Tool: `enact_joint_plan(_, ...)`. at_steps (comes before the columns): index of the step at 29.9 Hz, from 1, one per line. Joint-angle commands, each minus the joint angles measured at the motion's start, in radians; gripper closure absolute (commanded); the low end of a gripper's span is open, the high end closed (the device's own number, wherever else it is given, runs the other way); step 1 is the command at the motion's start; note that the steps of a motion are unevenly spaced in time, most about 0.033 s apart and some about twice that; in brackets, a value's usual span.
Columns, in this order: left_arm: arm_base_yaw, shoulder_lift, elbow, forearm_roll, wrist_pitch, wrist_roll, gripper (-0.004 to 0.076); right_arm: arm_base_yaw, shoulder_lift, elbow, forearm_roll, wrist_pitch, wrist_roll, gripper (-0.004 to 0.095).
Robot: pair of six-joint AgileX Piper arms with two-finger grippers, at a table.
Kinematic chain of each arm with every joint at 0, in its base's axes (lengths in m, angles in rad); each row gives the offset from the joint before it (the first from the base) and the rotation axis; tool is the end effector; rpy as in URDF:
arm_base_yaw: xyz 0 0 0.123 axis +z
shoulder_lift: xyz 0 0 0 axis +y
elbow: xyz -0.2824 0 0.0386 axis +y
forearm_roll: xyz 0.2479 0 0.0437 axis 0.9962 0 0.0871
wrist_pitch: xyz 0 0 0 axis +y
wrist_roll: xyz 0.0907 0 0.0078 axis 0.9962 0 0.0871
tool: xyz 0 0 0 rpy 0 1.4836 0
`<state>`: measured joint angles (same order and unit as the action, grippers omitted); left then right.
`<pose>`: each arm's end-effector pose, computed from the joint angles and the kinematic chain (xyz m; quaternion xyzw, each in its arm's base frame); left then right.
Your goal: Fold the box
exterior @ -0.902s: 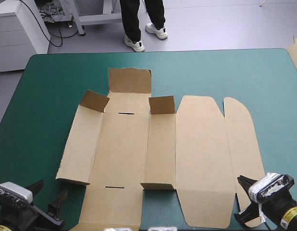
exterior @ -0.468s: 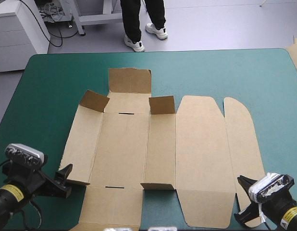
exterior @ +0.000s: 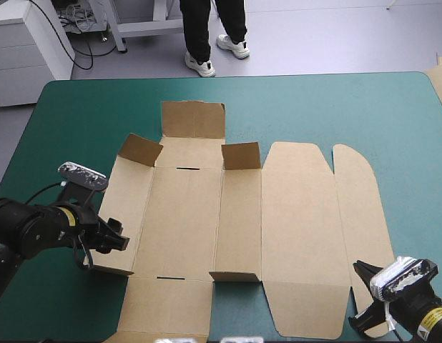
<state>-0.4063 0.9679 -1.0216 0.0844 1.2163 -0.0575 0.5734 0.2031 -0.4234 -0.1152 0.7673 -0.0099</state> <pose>0.1498 -0.0566 0.3546 0.1725 0.9531 -0.0155 0.2480 0.0417 0.0183 0.2745 -0.2574 0.8083 0.0928 0.5212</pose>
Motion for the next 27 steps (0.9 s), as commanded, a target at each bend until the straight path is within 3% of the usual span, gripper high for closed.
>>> enact_joint_plan(1,-0.007,0.051,-0.064,0.025,-0.009,-0.008,0.0213,-0.007,0.01,-0.028,-0.016,-0.063,0.001,0.0926)
enact_joint_plan(9,0.029,0.144,-0.109,0.082,0.075,-0.004,0.0214,-0.007,0.01,-0.028,-0.016,-0.063,0.001,0.0926)
enact_joint_plan(17,0.304,0.171,-0.11,-0.067,0.068,0.111,0.0213,-0.007,0.01,-0.028,-0.016,-0.063,0.001,0.0926)
enact_joint_plan(27,0.506,0.253,-0.11,-0.253,0.074,0.264,0.0214,-0.007,0.01,-0.028,-0.016,-0.063,0.001,0.0926)
